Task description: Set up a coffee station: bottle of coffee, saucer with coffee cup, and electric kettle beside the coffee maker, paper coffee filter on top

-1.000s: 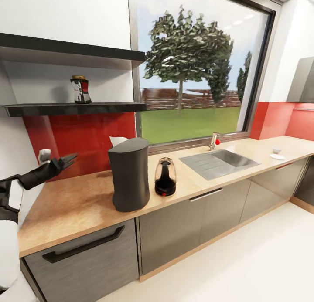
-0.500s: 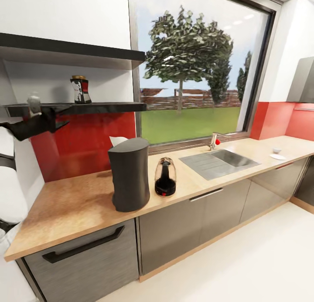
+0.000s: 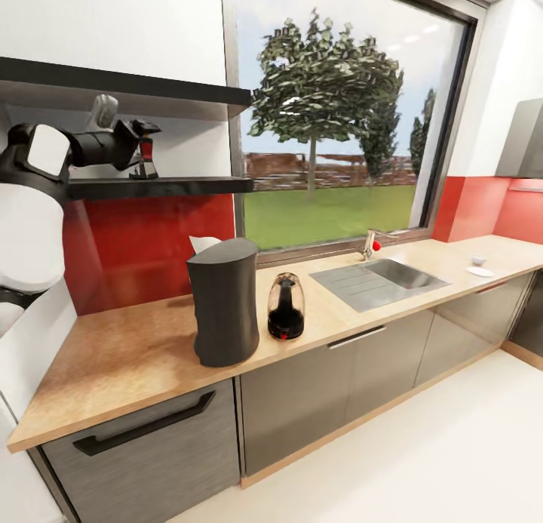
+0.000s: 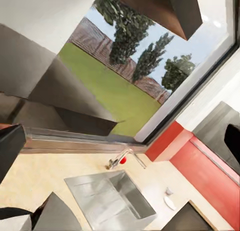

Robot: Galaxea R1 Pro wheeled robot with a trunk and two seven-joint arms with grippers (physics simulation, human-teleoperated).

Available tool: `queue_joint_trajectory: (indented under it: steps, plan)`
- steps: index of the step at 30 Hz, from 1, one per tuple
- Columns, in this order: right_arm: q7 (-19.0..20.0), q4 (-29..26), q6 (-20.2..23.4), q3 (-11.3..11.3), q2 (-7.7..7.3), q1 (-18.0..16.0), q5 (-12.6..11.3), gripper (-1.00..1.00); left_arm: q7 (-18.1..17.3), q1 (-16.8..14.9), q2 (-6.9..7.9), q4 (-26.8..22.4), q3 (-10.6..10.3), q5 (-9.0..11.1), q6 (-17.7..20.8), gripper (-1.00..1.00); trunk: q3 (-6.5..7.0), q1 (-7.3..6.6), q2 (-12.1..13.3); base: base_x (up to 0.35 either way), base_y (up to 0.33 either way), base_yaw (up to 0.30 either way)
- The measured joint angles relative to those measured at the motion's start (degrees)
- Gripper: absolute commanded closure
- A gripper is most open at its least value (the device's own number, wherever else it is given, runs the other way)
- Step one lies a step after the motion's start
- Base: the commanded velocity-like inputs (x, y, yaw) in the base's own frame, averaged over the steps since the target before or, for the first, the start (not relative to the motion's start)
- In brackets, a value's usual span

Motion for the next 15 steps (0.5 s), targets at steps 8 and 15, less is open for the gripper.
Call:
queue_joint_trajectory:
  steps: [8, 15]
  plan:
    - [0.0, 0.03, 0.0, -0.04, -0.07, 0.0, 0.0, -1.0, 2.71, -1.17, -1.64, -0.28, -21.86, -0.15, -9.99, -1.0, 0.0, 0.0, 0.0, 0.0, 0.0, 0.0]
    - [0.0, 0.03, 0.0, -0.04, -0.07, 0.0, 0.0, -1.0, 5.13, -1.92, -2.24, 0.44, -29.8, -1.87, -13.79, -1.0, 0.0, 0.0, 0.0, 0.0, 0.0, 0.0]
